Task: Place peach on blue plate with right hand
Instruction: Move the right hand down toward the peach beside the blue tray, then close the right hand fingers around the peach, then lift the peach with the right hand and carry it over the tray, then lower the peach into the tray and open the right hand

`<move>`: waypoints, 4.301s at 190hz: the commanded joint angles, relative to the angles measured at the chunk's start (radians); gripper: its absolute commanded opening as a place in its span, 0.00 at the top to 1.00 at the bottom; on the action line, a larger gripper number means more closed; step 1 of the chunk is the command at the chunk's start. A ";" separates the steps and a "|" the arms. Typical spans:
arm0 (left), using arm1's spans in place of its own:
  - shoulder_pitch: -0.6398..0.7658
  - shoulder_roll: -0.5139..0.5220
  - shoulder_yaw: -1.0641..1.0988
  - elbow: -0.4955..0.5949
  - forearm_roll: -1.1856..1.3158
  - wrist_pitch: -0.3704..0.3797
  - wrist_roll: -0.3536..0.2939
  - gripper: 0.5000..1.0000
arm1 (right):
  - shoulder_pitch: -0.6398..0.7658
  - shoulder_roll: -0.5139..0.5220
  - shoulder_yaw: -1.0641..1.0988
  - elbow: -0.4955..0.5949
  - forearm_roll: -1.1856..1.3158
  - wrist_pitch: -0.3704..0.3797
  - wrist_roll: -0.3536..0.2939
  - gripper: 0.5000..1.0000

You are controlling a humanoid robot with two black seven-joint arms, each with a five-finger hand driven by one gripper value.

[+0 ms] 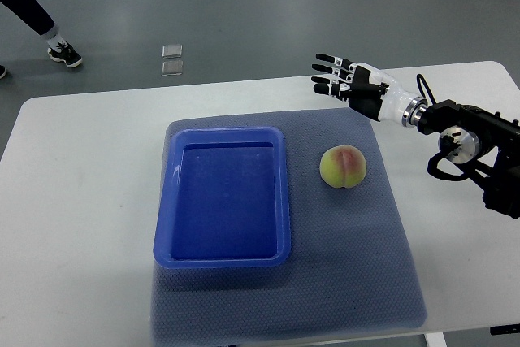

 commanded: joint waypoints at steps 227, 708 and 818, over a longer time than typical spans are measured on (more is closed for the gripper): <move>-0.003 0.000 0.000 -0.001 -0.002 0.003 0.000 0.00 | 0.142 -0.182 -0.083 0.294 -1.096 0.150 0.010 0.14; -0.001 0.000 0.000 -0.001 -0.002 0.002 0.000 0.00 | 0.192 0.243 -0.264 0.185 -1.203 -0.168 0.044 0.70; -0.003 0.000 0.000 -0.001 -0.002 0.003 0.000 0.00 | 0.193 0.229 -0.258 0.188 -1.182 -0.154 0.044 0.15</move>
